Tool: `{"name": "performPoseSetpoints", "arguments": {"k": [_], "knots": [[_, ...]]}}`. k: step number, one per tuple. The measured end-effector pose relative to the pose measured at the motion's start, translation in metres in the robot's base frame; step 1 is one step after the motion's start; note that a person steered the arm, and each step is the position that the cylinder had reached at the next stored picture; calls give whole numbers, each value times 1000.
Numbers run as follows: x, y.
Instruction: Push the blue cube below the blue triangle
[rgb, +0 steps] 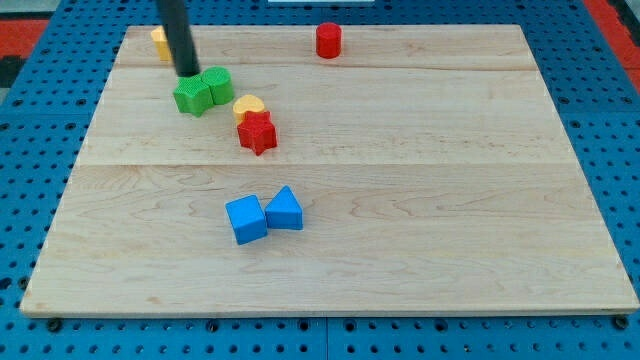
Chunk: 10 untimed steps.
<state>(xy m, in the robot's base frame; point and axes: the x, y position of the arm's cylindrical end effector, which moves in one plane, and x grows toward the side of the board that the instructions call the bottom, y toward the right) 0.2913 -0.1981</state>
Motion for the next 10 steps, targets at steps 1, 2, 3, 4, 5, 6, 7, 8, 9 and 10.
{"name": "performPoseSetpoints", "arguments": {"k": [1, 2, 3, 4, 5, 6, 7, 8, 9, 10], "knots": [[44, -58], [104, -81], [137, -82], [138, -75], [158, -73], [173, -73], [181, -63], [183, 11], [196, 72], [220, 98]]}}
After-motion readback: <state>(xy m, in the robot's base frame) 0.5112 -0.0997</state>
